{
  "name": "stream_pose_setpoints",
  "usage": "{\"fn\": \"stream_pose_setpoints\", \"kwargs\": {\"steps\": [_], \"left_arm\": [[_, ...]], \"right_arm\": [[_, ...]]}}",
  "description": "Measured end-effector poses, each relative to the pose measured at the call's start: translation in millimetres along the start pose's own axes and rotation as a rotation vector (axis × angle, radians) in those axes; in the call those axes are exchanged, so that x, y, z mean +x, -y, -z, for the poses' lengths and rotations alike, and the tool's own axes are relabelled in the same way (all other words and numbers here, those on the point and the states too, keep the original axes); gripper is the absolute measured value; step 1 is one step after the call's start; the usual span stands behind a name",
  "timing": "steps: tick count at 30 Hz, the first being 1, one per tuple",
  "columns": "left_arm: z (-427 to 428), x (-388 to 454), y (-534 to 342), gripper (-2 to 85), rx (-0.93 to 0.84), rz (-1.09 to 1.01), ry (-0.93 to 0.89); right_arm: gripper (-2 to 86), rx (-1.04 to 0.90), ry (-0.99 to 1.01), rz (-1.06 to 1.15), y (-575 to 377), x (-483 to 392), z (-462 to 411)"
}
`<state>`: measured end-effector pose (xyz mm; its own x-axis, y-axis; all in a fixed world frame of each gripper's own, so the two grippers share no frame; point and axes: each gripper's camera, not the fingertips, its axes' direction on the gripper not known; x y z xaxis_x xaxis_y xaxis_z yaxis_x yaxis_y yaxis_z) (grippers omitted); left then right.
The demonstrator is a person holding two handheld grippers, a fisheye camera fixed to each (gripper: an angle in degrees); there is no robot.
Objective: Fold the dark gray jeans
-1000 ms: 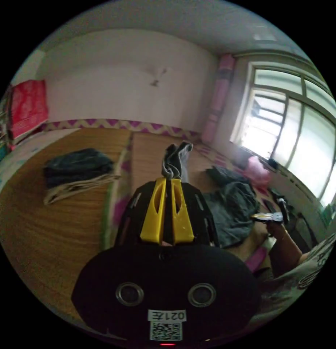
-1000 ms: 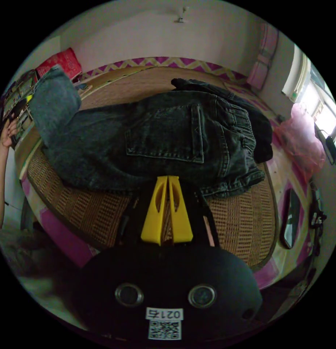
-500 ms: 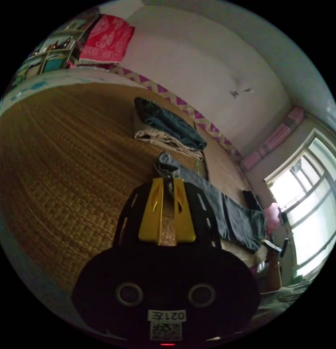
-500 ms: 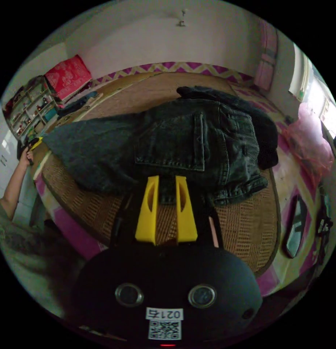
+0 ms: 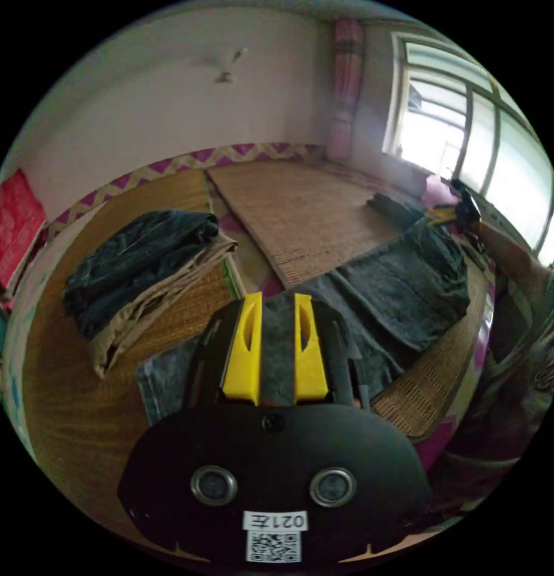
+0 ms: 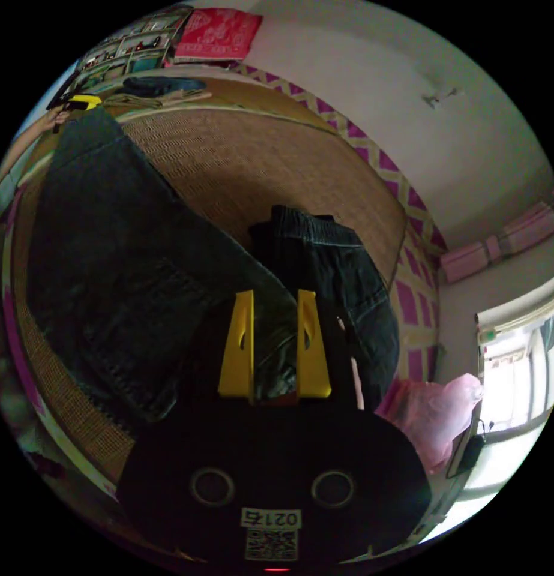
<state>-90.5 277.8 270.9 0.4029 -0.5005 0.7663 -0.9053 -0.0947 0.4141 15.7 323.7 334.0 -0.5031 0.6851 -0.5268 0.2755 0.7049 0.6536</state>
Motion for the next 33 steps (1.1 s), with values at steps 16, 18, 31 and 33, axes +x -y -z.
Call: {"fn": "stream_pose_setpoints", "kwargs": {"steps": [16, 18, 31, 33], "left_arm": [[-6.5, 4.4, -11.8, -0.1, -0.250, -0.246, -0.055], [24.9, 4.3, -26.1, -0.8, -0.119, -0.220, -0.051], [252.2, 87.8, -212.6, -0.9, 0.324, -0.243, -0.179], [259.1, 106.0, -254.3, -0.9, 0.280, -0.202, -0.228]], "right_arm": [[-0.7, 0.080, 0.152, 0.034, -17.8, 30.4, 65.9], [-0.7, 0.107, 0.156, 0.013, -28.7, 32.6, 79.8], [0.9, 0.473, 0.363, -0.054, -252.9, -32.3, 271.9], [0.2, 0.388, 0.414, -0.053, -294.3, -69.0, 273.3]]}}
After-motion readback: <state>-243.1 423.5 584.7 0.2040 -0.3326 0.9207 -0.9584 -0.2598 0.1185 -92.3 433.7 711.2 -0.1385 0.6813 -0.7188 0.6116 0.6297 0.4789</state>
